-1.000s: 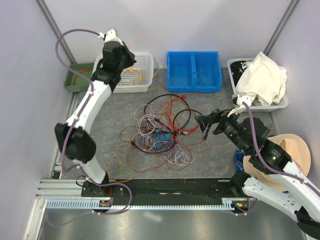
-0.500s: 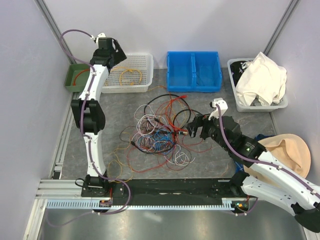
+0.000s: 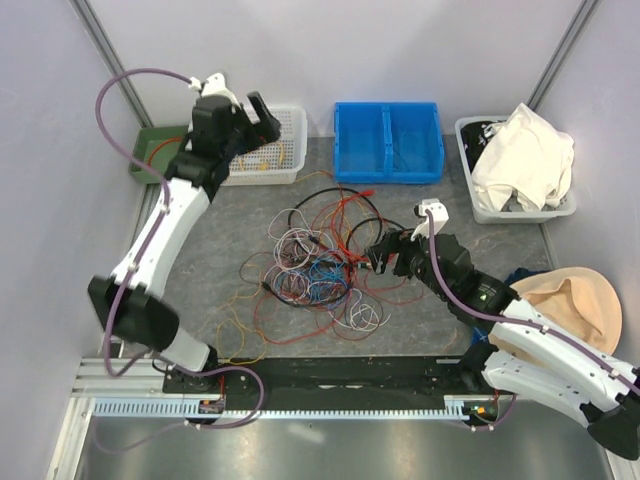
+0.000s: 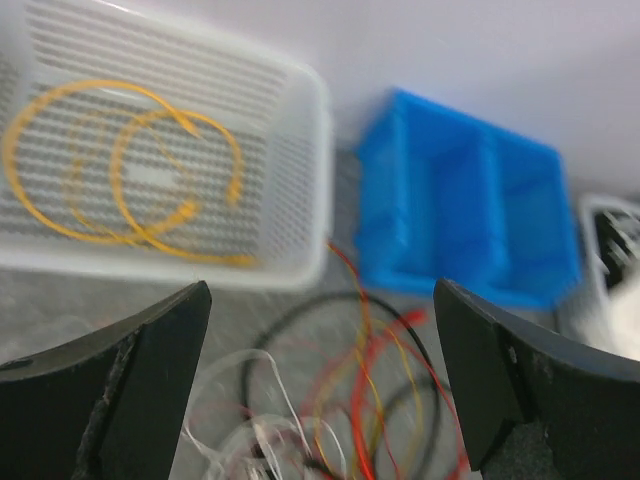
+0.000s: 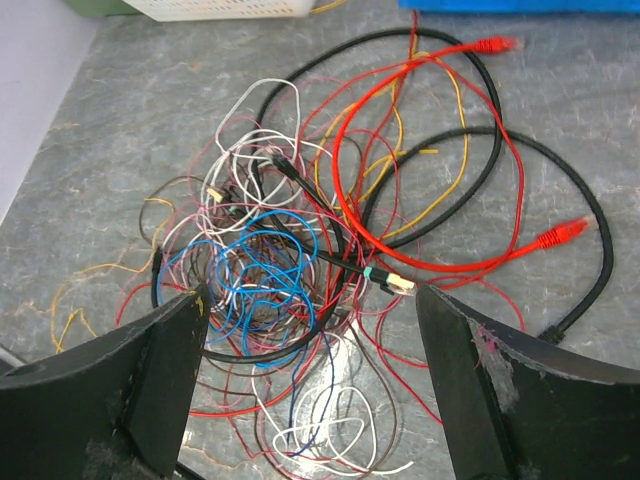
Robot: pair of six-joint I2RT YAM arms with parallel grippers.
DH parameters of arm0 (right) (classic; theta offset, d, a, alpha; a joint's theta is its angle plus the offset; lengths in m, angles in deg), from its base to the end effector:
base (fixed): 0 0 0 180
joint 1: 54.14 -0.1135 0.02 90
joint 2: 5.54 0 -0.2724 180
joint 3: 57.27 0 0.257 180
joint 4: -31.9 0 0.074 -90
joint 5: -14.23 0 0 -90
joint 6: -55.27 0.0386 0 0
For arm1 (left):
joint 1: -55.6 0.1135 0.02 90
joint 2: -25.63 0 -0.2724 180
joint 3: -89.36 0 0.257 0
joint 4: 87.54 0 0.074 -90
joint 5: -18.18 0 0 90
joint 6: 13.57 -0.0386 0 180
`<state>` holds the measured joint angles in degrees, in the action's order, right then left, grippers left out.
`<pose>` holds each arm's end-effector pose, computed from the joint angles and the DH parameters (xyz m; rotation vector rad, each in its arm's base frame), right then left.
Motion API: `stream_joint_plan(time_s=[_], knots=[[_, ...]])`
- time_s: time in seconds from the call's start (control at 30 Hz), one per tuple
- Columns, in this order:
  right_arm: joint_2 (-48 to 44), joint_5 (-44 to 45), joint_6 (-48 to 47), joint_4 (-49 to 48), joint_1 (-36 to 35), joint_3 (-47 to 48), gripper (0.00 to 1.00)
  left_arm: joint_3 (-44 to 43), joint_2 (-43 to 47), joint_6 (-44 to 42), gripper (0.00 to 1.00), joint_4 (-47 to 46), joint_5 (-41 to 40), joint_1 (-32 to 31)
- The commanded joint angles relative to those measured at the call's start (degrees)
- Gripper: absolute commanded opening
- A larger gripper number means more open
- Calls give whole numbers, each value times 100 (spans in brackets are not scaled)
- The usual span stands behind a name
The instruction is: Untangle the cables
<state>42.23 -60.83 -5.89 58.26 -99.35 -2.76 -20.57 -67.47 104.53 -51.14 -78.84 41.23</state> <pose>0.1458 0.1328 0.3080 -0.0988 1.9484 0.6215 0.3756 -0.0914 0.4223 -0.3131 1.9027 -0.3823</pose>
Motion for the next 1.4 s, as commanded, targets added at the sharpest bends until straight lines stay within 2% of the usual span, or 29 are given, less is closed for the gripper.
stream_joint_plan(time_s=[0.0,0.07,0.1,0.17,0.3,0.43,0.67,0.77,0.8,0.83,0.87,0.9,1.0,1.13,1.2,1.33,1.37], knots=[[127,193,114,-547,-5,-304,93,1691,1474,29,100,-531,561,-759],[250,386,78,-767,-5,-427,95,2248,1916,12,100,-514,361,-1275],[442,396,78,-803,-5,-410,95,2825,2327,12,100,-532,229,-1435],[680,221,87,-794,4,-297,96,3364,2690,204,100,-514,149,-1734],[1513,-218,236,-1145,-5,-217,95,4681,3744,565,100,-497,70,-1938],[2288,-588,412,-2059,-14,-199,92,5247,4816,697,100,-313,44,-1947],[3896,-509,192,-2533,-14,538,82,5572,5538,811,100,109,272,-1955],[4433,-536,52,-2666,-5,906,73,5713,5715,794,100,197,228,-1955],[4634,-510,17,-2605,-5,995,56,5722,5794,785,100,233,211,-1955],[4688,-483,16,-2570,-5,1066,45,5722,5820,768,100,250,193,-1955],[4715,-440,25,-2552,-5,1136,35,5714,5856,750,100,277,158,-1955],[4672,-422,25,-2482,-5,1146,20,5705,5908,706,100,320,106,-1955],[4128,-387,-10,-2263,-40,1137,4,5661,5961,680,100,330,-88,-1955],[2925,-237,-255,-1701,-321,1364,0,5617,5935,741,100,59,-238,-1947],[2388,-246,-344,-1001,-470,1899,0,5617,5944,671,99,-144,-89,-1947],[2009,-483,-432,127,-506,3268,0,6108,6189,504,100,-1504,517,-1947],[1956,-492,-441,320,-506,3455,0,6396,6277,539,100,-2212,683,-1955]])
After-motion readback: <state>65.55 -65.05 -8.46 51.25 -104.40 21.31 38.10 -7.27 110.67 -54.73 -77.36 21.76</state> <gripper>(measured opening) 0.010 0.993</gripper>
